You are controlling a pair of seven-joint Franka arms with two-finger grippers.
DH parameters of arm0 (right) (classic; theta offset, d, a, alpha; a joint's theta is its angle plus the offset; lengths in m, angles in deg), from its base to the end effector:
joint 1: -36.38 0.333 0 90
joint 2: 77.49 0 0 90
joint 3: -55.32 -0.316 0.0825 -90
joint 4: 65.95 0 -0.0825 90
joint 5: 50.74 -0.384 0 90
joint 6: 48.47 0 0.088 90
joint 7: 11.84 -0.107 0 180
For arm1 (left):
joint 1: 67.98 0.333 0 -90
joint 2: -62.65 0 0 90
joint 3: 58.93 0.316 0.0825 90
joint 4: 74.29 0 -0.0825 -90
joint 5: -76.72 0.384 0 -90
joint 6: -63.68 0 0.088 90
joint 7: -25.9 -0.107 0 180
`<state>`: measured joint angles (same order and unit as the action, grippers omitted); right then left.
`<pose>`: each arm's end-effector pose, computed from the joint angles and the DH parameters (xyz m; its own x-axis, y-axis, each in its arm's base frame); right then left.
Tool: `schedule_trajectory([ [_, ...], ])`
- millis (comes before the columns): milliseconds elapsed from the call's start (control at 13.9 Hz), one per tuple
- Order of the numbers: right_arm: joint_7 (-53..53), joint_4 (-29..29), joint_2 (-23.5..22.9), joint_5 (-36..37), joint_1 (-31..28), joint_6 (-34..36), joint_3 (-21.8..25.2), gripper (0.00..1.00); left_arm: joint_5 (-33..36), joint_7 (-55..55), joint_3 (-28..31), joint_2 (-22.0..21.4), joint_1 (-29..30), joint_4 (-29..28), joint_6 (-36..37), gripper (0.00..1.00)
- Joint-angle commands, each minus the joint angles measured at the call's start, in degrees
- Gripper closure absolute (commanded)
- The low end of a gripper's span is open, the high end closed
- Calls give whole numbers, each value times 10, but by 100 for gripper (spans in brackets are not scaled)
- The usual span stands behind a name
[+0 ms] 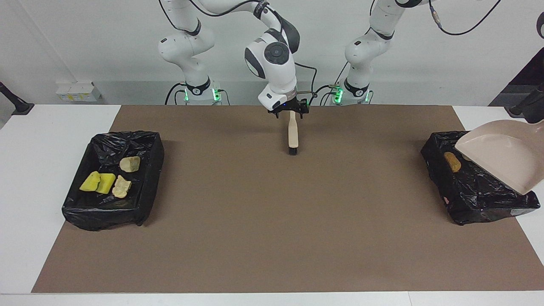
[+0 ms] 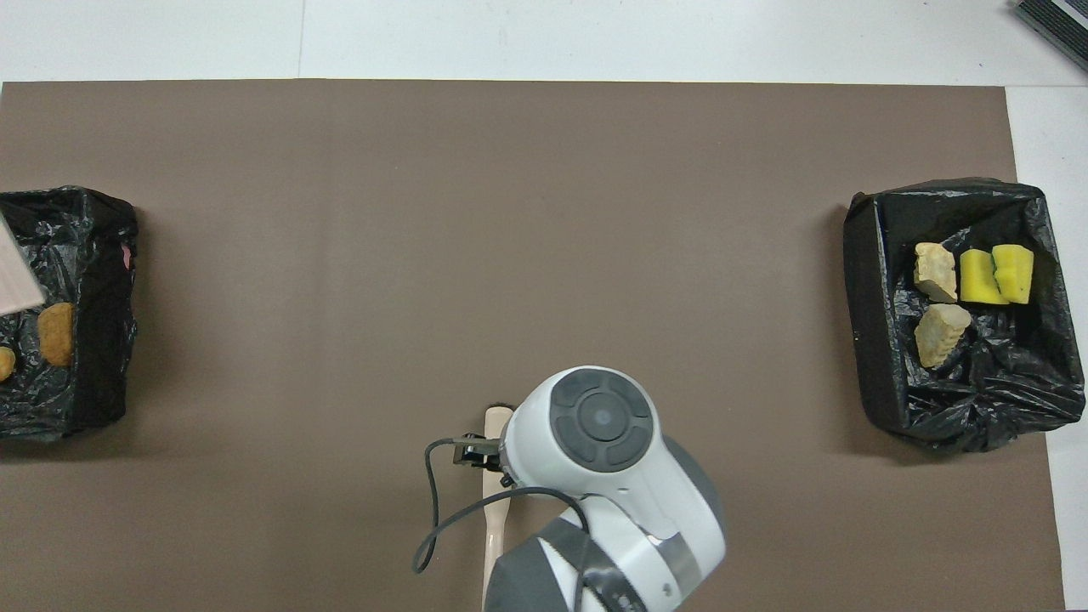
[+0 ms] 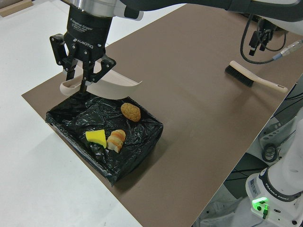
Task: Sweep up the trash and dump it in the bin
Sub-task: 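Bring the empty dustpan back over the table with the left gripper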
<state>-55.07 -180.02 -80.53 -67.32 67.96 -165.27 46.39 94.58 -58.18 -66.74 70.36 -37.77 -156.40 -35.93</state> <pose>0.4213 0.3797 0.4377 0.9678 -0.1579 -0.1958 -0.1930 -0.9654 -0.1754 0.5532 0.2649 0.6329 0.4609 -0.8451 -0.2708 -0.8861 -0.4214 -0.1931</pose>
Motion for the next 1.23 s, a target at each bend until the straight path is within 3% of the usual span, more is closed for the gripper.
schedule_trajectory([
  [0, 24, -12, 58, -1, -57, 21, -3, 0, -23, 158, -32, -23, -28, -17, 54, 100],
  [289, 80, 14, 106, 22, -168, 70, -2, 0, -47, 407, -40, -43, -134, -61, 54, 100],
  [577, 180, 93, 100, 66, -263, 111, 1, 0, -88, 671, -41, -46, -261, -103, 38, 100],
  [866, 181, 141, 86, 165, -274, 151, 1, 0, -136, 840, -41, -43, -361, -132, -11, 100],
  [1010, 183, 171, 74, 169, -298, 193, 1, 0, -161, 864, -40, -38, -399, -159, -51, 100],
  [1154, 202, 228, 46, 170, -317, 233, 1, 0, -176, 957, -40, -6, -442, -167, -95, 100],
])
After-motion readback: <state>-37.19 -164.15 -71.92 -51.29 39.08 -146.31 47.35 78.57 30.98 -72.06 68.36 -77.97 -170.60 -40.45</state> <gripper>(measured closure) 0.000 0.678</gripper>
